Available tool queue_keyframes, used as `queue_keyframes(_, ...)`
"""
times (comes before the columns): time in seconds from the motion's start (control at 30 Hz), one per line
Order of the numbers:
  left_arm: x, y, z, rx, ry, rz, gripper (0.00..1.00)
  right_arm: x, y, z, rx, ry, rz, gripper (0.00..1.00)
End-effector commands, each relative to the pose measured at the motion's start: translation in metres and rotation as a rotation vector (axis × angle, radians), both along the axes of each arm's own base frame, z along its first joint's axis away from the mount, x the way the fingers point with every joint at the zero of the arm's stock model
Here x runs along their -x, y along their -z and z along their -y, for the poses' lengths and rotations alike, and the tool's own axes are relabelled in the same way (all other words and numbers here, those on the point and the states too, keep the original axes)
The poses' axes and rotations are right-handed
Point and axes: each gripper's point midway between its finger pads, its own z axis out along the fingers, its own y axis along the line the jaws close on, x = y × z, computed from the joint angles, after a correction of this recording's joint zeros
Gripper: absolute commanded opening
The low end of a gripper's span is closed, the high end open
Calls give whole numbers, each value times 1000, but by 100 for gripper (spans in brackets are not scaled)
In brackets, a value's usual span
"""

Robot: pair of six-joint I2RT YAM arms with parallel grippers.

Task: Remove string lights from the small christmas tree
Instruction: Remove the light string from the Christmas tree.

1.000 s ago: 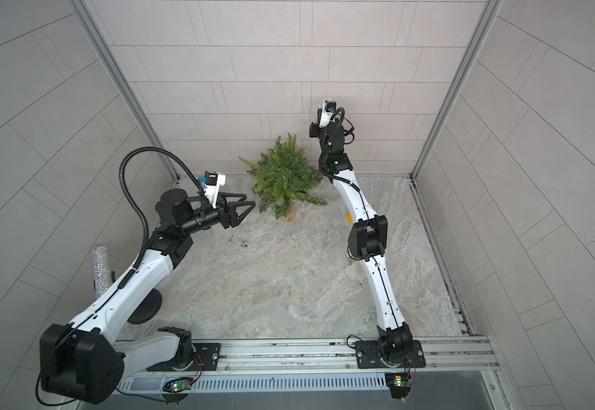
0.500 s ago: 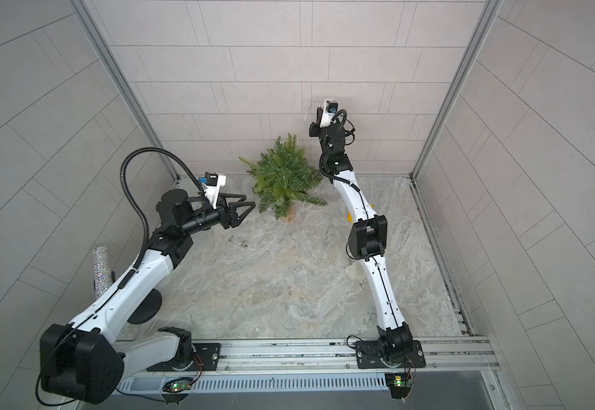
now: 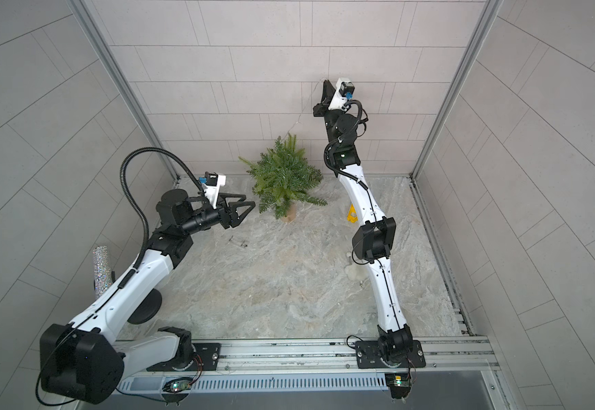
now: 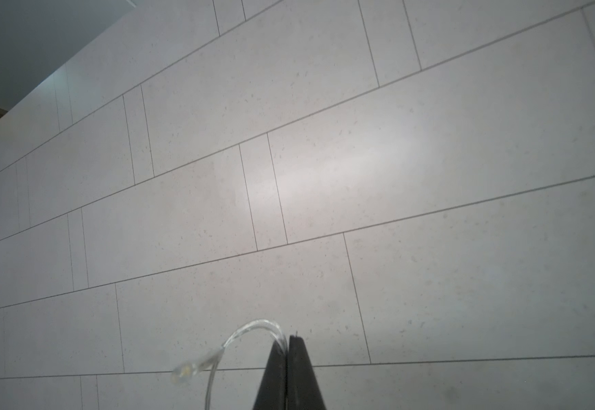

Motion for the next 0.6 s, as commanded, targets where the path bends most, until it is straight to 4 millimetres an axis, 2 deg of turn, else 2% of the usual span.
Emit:
queue_keyframes(0.0,6,-1,2,-6,15,20,72,26,-35,20,-24,86,92,0)
queue_keyframes(0.17,8,-2,2,-2,17,16,72,24,-34,38,-31,172,106,0)
queue_keyframes(0.4,11,0,3,-1,23,5,72,-7,2,62,4,266,23,0)
queue_keyframes(0.57,11,-1,3,-4,25,3,72,-22,22,84,48,352,-42,0)
